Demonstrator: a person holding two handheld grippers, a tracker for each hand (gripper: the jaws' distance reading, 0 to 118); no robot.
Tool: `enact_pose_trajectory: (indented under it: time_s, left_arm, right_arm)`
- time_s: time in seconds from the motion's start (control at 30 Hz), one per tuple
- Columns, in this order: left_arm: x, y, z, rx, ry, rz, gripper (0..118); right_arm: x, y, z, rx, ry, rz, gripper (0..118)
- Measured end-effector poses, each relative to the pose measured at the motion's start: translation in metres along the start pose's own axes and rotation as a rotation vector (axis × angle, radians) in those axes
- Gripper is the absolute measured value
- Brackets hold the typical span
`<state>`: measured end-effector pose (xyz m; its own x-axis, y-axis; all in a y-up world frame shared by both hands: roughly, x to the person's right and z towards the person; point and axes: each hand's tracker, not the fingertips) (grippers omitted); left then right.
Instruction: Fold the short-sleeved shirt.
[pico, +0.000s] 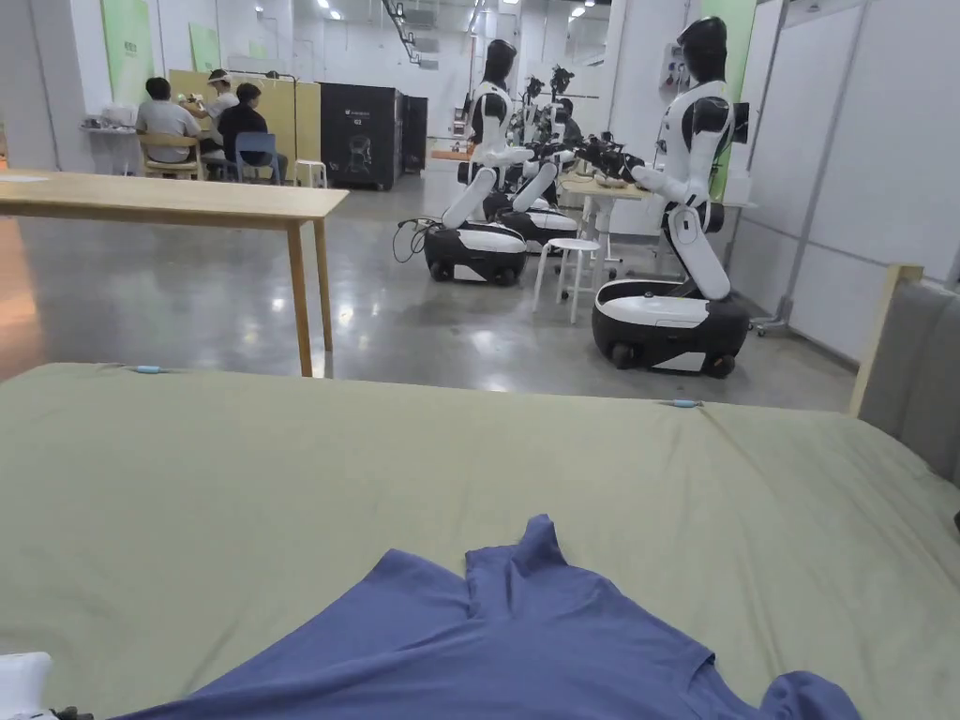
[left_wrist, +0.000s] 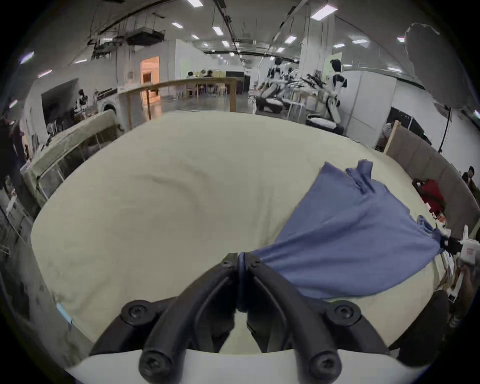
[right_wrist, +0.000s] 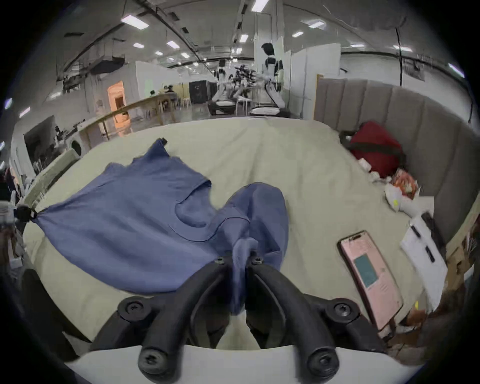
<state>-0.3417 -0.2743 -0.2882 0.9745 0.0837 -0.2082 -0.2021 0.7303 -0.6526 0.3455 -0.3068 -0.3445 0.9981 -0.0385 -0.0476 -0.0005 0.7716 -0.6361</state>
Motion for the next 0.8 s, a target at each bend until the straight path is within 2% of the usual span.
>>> enact_pose_trajectory:
  time_s: [0.03,0.07,0.1,0.13,0.17,0.23,0.3,0.37,0.5,0.53,0.57,0.6,0.63,0.67,0.7,0.73,0.8]
  left_arm:
    - [0.002,0.005,0.005,0.016,0.018,-0.02,34]
    - [0.007,0.011,0.014,0.038,0.041,-0.051,80]
    - [0.015,0.019,0.026,0.081,0.031,-0.073,106]
    - [0.024,0.025,0.037,0.13,0.03,-0.093,111]
    - [0.036,0.035,0.055,0.227,0.019,-0.121,110]
    - [0.067,0.051,0.084,0.367,0.012,-0.175,110]
    - [0.099,0.061,0.11,0.468,-0.025,-0.214,110]
    - [0.128,0.063,0.125,0.549,-0.058,-0.245,110]
    - [0.166,0.054,0.117,0.622,-0.005,-0.293,110]
    - [0.172,0.052,0.113,0.618,0.004,-0.298,106]
    - [0.17,0.049,0.1,0.608,0.0,-0.299,80]
    - [0.17,0.047,0.095,0.595,-0.016,-0.304,35]
    - [0.168,0.047,0.09,0.554,-0.063,-0.286,0]
    - [0.167,0.049,0.086,0.521,-0.059,-0.263,0]
    - [0.163,0.05,0.077,0.482,-0.018,-0.253,0]
    - [0.157,0.047,0.077,0.528,-0.03,-0.259,0]
    - [0.133,0.051,0.076,0.475,-0.074,-0.193,0]
  right_arm:
    - [0.001,0.004,0.004,0.013,-0.008,-0.014,40]
    - [-0.003,0.017,0.012,0.046,-0.053,-0.021,73]
    - [-0.009,0.031,0.024,0.097,-0.036,-0.001,90]
    - [-0.019,0.046,0.041,0.157,0.021,0.03,98]
    - [-0.034,0.064,0.062,0.245,0.077,0.074,102]
    - [-0.062,0.084,0.091,0.401,0.094,0.054,104]
    - [-0.091,0.099,0.111,0.492,0.138,0.029,106]
    - [-0.117,0.106,0.116,0.545,0.126,0.011,107]
    - [-0.162,0.104,0.103,0.572,0.087,0.038,107]
    - [-0.169,0.101,0.096,0.566,0.07,0.057,104]
    - [-0.176,0.099,0.09,0.55,0.072,0.083,79]
    - [-0.181,0.096,0.084,0.531,0.092,0.105,36]
    - [-0.186,0.093,0.079,0.532,0.102,0.116,1]
    - [-0.192,0.092,0.077,0.528,0.085,0.127,1]
    - [-0.199,0.092,0.072,0.526,0.015,0.159,1]
    - [-0.201,0.091,0.073,0.549,0.016,0.156,1]
    - [-0.203,0.095,0.073,0.518,0.133,0.123,1]
